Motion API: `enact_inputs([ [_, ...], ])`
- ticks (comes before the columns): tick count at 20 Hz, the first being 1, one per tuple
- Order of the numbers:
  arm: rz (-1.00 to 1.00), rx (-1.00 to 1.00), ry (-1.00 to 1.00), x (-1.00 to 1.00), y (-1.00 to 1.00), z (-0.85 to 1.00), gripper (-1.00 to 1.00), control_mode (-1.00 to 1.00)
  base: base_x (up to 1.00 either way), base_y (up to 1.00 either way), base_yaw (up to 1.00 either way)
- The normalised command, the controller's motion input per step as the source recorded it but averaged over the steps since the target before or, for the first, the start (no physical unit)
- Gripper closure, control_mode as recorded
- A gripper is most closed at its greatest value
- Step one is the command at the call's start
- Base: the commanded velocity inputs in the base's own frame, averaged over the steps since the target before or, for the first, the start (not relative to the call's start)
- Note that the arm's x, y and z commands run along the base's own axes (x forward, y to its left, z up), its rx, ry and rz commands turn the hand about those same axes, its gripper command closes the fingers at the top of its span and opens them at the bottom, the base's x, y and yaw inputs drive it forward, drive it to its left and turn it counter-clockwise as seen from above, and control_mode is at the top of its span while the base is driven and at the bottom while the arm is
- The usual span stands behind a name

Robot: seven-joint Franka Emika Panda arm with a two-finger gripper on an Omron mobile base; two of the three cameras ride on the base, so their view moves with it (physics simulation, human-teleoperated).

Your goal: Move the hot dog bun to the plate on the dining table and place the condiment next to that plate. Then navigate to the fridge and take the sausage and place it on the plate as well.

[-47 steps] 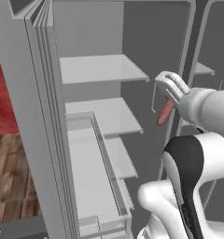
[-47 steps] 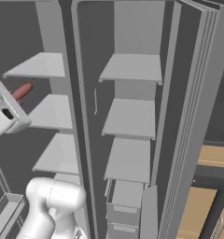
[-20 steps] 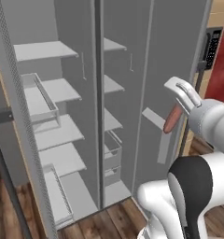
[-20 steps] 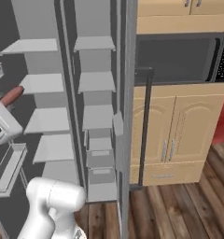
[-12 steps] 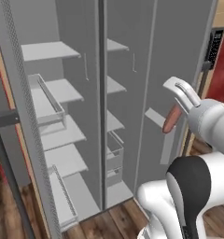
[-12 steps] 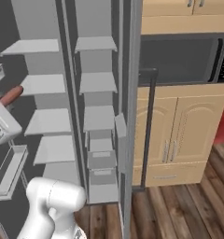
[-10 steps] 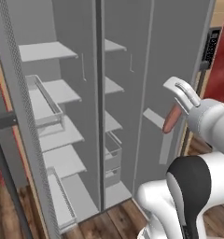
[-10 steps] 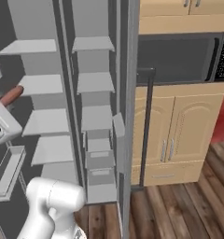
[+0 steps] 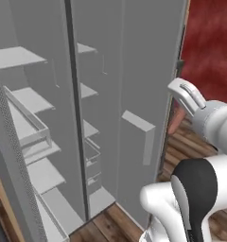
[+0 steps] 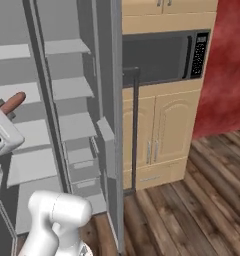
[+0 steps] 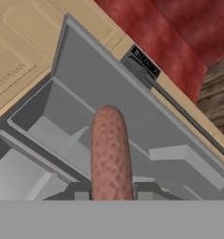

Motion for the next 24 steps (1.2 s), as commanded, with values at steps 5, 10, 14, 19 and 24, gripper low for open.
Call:
enact_inputs([
  [5, 0.0, 0.0, 0.0, 0.0, 0.0, 0.0, 1.0, 1.0, -1.0, 0.39, -0.37],
  [10, 0.0, 0.0, 0.0, 0.0, 0.0, 0.0, 1.0, 1.0, -0.55, 0.92, -0.01],
  [14, 0.0, 0.0, 0.0, 0.0, 0.0, 0.0, 1.0, 1.0, 0.55, 0.56, 0.12],
  [19, 0.0, 0.0, 0.0, 0.0, 0.0, 0.0, 1.0, 1.0, -0.89, 0.0, -0.32],
  [24, 0.0, 0.0, 0.0, 0.0, 0.0, 0.0, 1.0, 1.0, -1.0, 0.05, -0.42],
])
